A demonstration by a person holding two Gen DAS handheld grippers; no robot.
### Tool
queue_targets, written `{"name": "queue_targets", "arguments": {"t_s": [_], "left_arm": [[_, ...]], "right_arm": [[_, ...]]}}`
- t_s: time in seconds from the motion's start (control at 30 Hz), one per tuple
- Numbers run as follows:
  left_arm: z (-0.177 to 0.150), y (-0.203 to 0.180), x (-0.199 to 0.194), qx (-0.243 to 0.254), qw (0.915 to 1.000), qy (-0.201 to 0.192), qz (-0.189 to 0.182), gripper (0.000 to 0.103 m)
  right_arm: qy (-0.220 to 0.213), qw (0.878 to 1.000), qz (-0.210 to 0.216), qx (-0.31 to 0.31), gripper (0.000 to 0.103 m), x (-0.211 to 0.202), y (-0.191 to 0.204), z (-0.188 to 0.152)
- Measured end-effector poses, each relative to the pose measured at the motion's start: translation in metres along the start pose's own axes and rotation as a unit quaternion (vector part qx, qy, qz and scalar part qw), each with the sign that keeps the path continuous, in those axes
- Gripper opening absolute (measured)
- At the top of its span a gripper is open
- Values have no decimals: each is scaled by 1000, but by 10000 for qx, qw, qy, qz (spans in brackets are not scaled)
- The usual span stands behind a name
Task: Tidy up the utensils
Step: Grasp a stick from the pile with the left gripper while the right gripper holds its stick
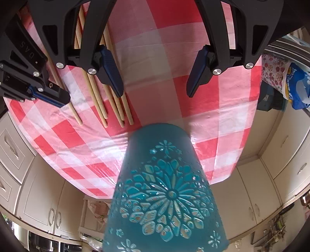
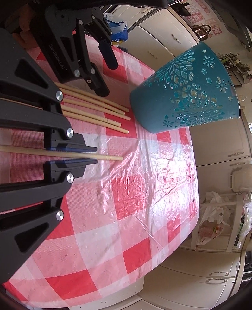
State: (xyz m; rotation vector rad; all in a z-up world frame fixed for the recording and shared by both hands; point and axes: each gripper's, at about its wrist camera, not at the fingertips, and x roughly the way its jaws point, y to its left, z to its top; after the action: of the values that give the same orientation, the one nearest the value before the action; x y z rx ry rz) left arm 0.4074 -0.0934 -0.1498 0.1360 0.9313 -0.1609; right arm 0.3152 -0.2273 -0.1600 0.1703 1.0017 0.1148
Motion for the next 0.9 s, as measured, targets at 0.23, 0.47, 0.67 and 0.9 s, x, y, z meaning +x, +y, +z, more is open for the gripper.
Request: {"name": "queue_targets", "arguments": {"t_s": [0.23, 0.47, 0.67, 0.9], "left_arm": [[-4, -5, 4, 77, 9999, 109, -2, 64], [-4, -5, -2, -153, 9994, 23, -306, 64], [-3, -12, 0, 14, 10000, 24, -85, 64], [2, -19, 5, 79, 9996, 262, -68, 64]], "right_arm": [[-2, 10000, -25, -45, 7, 1, 2, 0], [-2, 10000, 23, 6, 7, 1, 1, 0], [1, 10000, 42, 23, 7, 1, 0, 0], [6, 10000, 35, 16, 7, 2, 0, 1]]}}
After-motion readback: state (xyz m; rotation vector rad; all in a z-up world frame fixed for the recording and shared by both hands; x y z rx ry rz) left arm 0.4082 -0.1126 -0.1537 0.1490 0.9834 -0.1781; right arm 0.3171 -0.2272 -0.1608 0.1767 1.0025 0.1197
